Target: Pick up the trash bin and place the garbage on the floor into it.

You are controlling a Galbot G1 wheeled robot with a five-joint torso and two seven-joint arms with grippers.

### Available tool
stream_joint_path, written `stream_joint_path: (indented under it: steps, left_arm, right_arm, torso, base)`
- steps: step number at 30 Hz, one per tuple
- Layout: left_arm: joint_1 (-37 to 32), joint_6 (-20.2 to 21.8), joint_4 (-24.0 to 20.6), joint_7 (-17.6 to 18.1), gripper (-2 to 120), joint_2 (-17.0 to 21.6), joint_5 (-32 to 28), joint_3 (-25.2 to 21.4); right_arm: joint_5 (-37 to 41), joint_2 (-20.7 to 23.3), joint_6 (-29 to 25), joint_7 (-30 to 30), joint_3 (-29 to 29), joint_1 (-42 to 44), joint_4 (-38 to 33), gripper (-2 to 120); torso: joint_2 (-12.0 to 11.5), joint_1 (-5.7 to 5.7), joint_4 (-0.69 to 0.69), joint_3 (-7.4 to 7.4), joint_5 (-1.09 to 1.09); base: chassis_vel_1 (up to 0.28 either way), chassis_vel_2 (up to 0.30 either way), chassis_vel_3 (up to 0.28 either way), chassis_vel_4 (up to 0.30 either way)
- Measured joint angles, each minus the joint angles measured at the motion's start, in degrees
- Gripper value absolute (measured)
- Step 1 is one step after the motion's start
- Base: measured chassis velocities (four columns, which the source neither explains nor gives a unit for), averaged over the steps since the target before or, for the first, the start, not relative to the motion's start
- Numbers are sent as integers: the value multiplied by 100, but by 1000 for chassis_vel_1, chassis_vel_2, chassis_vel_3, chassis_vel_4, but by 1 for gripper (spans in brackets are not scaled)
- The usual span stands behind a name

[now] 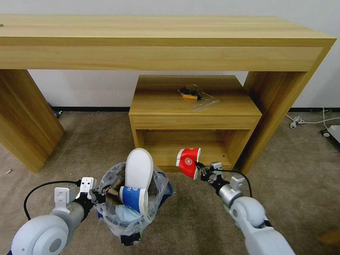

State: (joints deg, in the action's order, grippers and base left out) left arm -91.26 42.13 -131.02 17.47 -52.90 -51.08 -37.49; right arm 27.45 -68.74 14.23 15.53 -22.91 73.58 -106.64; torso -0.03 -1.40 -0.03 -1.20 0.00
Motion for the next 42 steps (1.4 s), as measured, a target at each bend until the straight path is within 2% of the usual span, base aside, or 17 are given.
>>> stream_joint_path:
  steps: [7,12,13,14,25,34,42]
  left_arm:
    - [46,0,-8,89,0,155,-167,29]
    - [74,0,-21,168,0,173,-290,36]
    - [103,0,-22,197,0,205,-357,66]
    - [170,0,-14,292,0,333,-521,139]
    - [267,0,104,331,0,563,-719,151]
    - [246,0,100,317,0,569,-736,103]
    - [252,0,131,306,0,568,-758,42]
  right_arm:
    - [427,882,291,68,-67,44,-1125,0]
    - [759,1189,458,93,79,-147,-1550,0]
    - [911,1277,524,93,140,-228,-1686,0]
    - [1493,1469,776,39,366,-479,-1999,0]
    - [1742,1643,953,28,1102,-836,-2223,0]
    - [1613,1606,947,29,1032,-810,-2087,0]
    - [1622,1637,917,32,615,-590,-2163,0]
  torso:
    - [0,0,2,0,0]
    - [0,0,1,0,0]
    - [0,0,2,0,0]
    - [0,0,1,0,-1]
    - [0,0,1,0,-1]
    - [0,0,1,0,0]
    - [0,0,1,0,0]
  base:
    - [0,0,0,0]
    - [0,0,0,0]
    - [0,0,0,0]
    - [0,0,0,0]
    - [0,0,0,0]
    - [0,0,0,0]
    - [0,0,0,0]
